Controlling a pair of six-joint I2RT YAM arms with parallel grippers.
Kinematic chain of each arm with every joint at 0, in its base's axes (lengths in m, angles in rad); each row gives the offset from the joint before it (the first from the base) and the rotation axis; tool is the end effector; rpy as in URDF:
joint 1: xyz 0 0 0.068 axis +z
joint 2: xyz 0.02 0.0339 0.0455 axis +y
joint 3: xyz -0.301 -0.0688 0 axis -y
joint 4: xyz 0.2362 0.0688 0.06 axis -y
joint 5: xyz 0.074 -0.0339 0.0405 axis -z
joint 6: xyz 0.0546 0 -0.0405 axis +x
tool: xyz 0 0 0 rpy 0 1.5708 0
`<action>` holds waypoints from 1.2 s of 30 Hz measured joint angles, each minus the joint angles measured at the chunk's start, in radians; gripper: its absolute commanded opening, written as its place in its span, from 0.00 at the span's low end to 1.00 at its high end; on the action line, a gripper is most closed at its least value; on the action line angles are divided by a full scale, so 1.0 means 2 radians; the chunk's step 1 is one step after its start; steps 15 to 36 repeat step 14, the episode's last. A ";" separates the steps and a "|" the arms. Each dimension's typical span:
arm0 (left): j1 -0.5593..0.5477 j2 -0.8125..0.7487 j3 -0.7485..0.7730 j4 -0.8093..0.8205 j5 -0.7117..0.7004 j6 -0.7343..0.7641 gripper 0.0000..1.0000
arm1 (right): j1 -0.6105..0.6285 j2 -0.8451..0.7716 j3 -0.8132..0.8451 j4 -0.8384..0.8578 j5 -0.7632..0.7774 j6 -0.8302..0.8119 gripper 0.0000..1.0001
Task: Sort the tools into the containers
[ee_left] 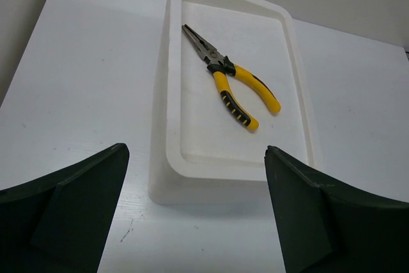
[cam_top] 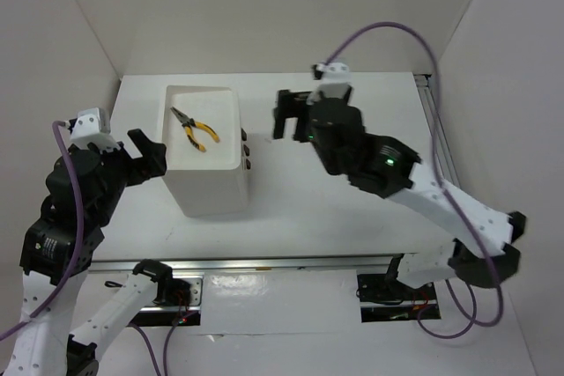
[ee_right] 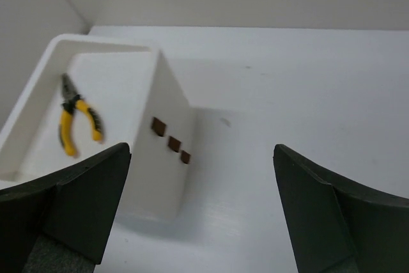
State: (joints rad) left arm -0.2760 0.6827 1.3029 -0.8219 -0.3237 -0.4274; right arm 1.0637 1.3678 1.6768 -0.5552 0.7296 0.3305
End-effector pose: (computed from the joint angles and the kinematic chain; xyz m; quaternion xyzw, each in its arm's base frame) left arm 0.0692 -0.0016 0.4643 -0.1594 0.7547 -0.0978 0.6289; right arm 0.1665 0.2248 0.5094 -0.0593 0.7664 0.1531 0.6211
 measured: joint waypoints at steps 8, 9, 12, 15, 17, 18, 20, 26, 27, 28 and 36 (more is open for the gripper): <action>0.000 -0.006 -0.006 0.000 0.029 -0.019 1.00 | -0.001 -0.217 -0.090 -0.162 0.111 0.089 1.00; 0.000 -0.006 -0.008 0.000 0.032 -0.022 1.00 | -0.001 -0.232 -0.093 -0.176 0.115 0.095 1.00; 0.000 -0.007 -0.011 -0.001 0.038 -0.024 1.00 | -0.001 -0.273 -0.093 -0.212 0.129 0.114 1.00; 0.000 -0.009 -0.013 0.000 0.041 -0.025 1.00 | -0.002 -0.283 -0.093 -0.234 0.135 0.126 1.00; 0.000 -0.009 -0.013 0.000 0.041 -0.025 1.00 | -0.002 -0.283 -0.093 -0.234 0.135 0.126 1.00; 0.000 -0.009 -0.013 0.000 0.041 -0.025 1.00 | -0.002 -0.283 -0.093 -0.234 0.135 0.126 1.00; 0.000 -0.009 -0.013 0.000 0.041 -0.025 1.00 | -0.002 -0.283 -0.093 -0.234 0.135 0.126 1.00; 0.000 -0.009 -0.013 0.000 0.041 -0.025 1.00 | -0.002 -0.283 -0.093 -0.234 0.135 0.126 1.00; 0.000 -0.009 -0.013 0.000 0.041 -0.025 1.00 | -0.002 -0.283 -0.093 -0.234 0.135 0.126 1.00; 0.000 -0.009 -0.013 0.000 0.041 -0.025 1.00 | -0.002 -0.283 -0.093 -0.234 0.135 0.126 1.00; 0.000 -0.009 -0.013 0.000 0.041 -0.025 1.00 | -0.002 -0.283 -0.093 -0.234 0.135 0.126 1.00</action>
